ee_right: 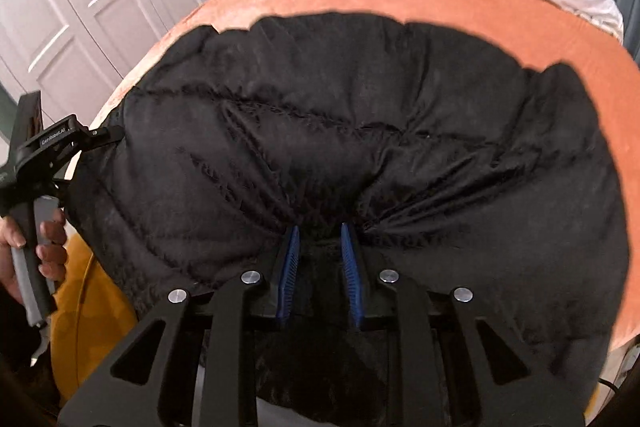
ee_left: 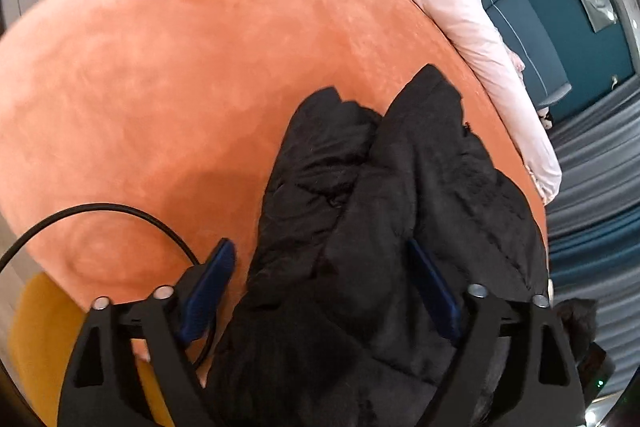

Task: Fold large clothes

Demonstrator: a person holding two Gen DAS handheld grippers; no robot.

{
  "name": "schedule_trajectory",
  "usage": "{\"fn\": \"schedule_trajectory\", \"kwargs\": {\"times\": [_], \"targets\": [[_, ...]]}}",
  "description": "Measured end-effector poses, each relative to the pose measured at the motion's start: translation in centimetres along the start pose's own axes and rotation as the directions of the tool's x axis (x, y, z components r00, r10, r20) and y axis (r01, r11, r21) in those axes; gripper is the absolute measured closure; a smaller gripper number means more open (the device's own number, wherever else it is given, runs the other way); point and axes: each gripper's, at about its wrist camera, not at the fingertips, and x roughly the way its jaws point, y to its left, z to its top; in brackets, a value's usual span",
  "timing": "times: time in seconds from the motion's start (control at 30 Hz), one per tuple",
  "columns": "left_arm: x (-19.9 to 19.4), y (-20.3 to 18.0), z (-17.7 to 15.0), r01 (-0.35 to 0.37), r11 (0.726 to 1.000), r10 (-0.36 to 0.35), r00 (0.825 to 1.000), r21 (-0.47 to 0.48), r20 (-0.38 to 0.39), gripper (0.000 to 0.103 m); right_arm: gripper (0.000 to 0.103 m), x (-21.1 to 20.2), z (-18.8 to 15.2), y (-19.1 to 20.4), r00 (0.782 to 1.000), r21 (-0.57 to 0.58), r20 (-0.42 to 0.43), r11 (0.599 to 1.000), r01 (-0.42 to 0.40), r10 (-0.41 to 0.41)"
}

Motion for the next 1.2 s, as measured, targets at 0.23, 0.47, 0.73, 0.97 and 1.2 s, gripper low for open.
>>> {"fn": "schedule_trajectory", "kwargs": {"times": [0.23,0.47,0.73,0.97,1.2], "targets": [[1.6,-0.2,-0.5,0.092,0.996,-0.092,0.996,-0.021,-0.009,0.015,0.085,2.9,0.4,-0.9,0.999,0.023,-0.044,0.999,-0.029,0.030],[-2.0,-5.1,-0.8,0.110,0.986,-0.115,0.993,0.121,0.030,0.067,0.085,4.2,0.0,-0.7,0.998,0.032,-0.047,0.999,-0.031,0.033],[-8.1,-15.5,-2.6,0.213,0.916,-0.250,0.966,0.340,0.067,0.080,0.085,2.0,-1.2,-4.3,0.995,0.111,-0.015,0.989,-0.097,0.099],[-8.4,-25.7,-6.3,0.235,0.804,-0.287,0.958,0.547,0.011,0.082,0.083,-6.0,-6.2,-10.9,0.989,0.283,0.078,0.949,-0.142,0.125],[-7.6,-31.5,-10.6,0.232,0.720,-0.276,0.960,0.654,-0.037,0.082,0.091,-3.3,-7.4,-14.4,0.913,0.426,0.210,0.808,-0.407,0.350]]}}
